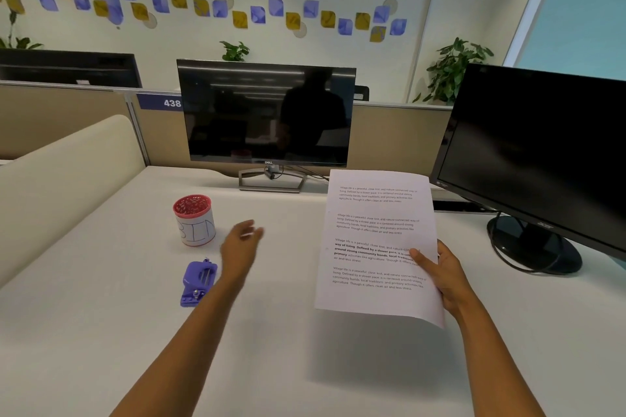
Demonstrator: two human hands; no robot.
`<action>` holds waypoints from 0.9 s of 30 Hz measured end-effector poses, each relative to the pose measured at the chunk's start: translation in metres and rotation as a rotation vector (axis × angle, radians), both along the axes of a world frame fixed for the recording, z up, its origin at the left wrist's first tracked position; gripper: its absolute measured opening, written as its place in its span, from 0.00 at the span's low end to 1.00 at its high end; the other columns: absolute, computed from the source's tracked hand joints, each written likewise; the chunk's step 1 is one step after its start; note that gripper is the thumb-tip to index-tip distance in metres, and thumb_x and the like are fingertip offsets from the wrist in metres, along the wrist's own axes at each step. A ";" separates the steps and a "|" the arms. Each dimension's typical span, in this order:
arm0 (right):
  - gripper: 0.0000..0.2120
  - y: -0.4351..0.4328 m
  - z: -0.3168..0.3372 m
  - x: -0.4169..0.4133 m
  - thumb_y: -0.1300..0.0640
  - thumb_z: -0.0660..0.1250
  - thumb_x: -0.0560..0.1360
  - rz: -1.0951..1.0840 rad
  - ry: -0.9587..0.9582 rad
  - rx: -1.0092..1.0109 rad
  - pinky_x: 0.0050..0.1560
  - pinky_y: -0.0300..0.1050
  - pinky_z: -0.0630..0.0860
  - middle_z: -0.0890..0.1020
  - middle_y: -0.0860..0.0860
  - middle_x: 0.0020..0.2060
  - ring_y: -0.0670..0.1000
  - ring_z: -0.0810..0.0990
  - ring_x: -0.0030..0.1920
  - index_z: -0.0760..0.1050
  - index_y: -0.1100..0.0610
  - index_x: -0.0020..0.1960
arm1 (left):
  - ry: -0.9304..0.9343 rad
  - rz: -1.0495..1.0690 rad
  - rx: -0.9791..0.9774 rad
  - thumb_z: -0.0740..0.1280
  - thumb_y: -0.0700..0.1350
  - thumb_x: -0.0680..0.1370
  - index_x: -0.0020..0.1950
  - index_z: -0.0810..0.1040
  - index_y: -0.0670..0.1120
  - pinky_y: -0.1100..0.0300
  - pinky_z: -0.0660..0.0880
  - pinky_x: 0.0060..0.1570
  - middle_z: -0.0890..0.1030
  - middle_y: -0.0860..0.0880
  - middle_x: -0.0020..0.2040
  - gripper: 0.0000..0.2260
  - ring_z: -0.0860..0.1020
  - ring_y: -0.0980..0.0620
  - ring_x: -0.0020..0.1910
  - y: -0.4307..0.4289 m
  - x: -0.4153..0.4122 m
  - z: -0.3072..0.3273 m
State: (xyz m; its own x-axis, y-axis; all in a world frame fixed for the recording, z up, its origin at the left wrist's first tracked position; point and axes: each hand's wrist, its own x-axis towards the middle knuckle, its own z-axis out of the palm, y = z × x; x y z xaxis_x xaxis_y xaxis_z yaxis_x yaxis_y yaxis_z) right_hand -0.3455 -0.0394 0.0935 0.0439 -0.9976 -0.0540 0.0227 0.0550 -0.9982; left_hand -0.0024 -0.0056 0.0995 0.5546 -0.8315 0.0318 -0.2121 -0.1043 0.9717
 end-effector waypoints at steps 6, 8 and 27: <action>0.21 -0.006 0.000 -0.008 0.56 0.68 0.72 0.022 0.007 0.007 0.41 0.51 0.82 0.81 0.55 0.56 0.59 0.82 0.50 0.70 0.53 0.64 | 0.328 -0.428 0.223 0.64 0.49 0.77 0.65 0.71 0.39 0.57 0.76 0.49 0.78 0.44 0.56 0.20 0.78 0.47 0.52 -0.014 -0.080 0.010; 0.20 -0.008 -0.001 -0.013 0.57 0.68 0.73 0.032 0.017 0.009 0.42 0.52 0.82 0.81 0.55 0.56 0.59 0.82 0.51 0.70 0.53 0.64 | 0.352 -0.488 0.234 0.63 0.47 0.78 0.58 0.76 0.40 0.60 0.77 0.41 0.80 0.45 0.55 0.14 0.80 0.47 0.48 -0.015 -0.093 0.009; 0.22 -0.011 -0.034 -0.075 0.56 0.69 0.73 -0.109 0.190 0.001 0.42 0.43 0.79 0.82 0.57 0.53 0.55 0.82 0.50 0.69 0.55 0.65 | 0.384 -0.158 0.165 0.64 0.38 0.76 0.59 0.77 0.40 0.47 0.77 0.55 0.80 0.41 0.57 0.12 0.79 0.45 0.46 -0.047 -0.171 0.002</action>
State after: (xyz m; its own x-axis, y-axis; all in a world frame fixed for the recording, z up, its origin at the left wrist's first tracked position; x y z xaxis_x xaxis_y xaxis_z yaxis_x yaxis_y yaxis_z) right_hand -0.4210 -0.0503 0.0592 -0.0757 -0.9958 -0.0522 -0.1598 0.0638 -0.9851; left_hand -0.1729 -0.0527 0.1017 0.3662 -0.8834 -0.2924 0.1354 -0.2603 0.9560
